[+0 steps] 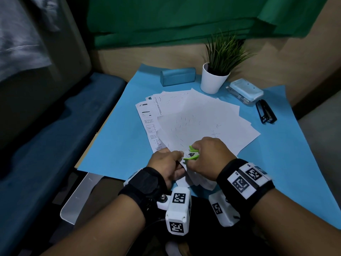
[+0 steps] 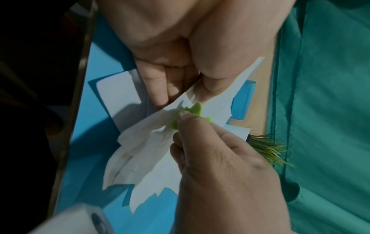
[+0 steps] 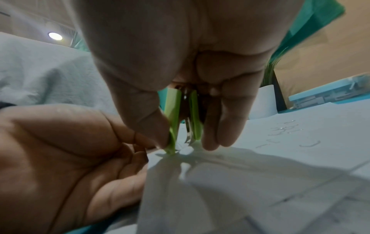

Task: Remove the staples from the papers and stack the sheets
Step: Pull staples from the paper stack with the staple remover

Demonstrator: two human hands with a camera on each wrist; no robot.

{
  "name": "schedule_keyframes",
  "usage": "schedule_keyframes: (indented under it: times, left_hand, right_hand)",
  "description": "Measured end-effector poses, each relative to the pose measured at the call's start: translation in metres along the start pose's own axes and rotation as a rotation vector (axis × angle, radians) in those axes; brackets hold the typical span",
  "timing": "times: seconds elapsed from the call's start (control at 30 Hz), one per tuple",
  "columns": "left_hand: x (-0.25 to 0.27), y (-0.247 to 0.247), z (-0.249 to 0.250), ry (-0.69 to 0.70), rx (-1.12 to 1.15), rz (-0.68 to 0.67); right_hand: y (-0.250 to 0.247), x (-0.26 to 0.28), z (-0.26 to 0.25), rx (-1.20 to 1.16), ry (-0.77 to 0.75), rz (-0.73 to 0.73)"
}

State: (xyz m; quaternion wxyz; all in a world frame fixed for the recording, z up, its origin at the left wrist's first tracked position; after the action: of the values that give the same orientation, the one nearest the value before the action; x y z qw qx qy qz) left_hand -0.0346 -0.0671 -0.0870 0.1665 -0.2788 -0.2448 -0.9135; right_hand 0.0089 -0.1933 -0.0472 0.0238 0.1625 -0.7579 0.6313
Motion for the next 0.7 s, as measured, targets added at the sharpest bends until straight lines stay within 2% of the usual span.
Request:
schedule_keyframes:
  times: [0.33, 0.7]
  left_hand:
    - [-0.003, -0.002, -0.005, -0.003, 0.046, 0.018]
    - [0.002, 0.000, -0.001, 0.047, -0.053, -0.006]
  right_hand:
    - [-0.003, -0.004, -0.003, 0.043, -0.030, -0.011]
    - [0.000, -0.011, 0.007, -0.027, -0.053, -0.060]
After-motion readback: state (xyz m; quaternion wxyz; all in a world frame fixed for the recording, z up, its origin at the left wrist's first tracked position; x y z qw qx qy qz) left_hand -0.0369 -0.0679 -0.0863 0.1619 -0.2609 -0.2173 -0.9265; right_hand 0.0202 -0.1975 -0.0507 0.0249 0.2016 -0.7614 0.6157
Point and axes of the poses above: each hand's wrist, its own x-axis away from the middle knuckle, its own y-axis out of the palm, z = x × y, the point moved 1 cm from there along -x, towards the middle knuckle, and after that the axes turned 9 degrees about y, right-handed, at the moved point
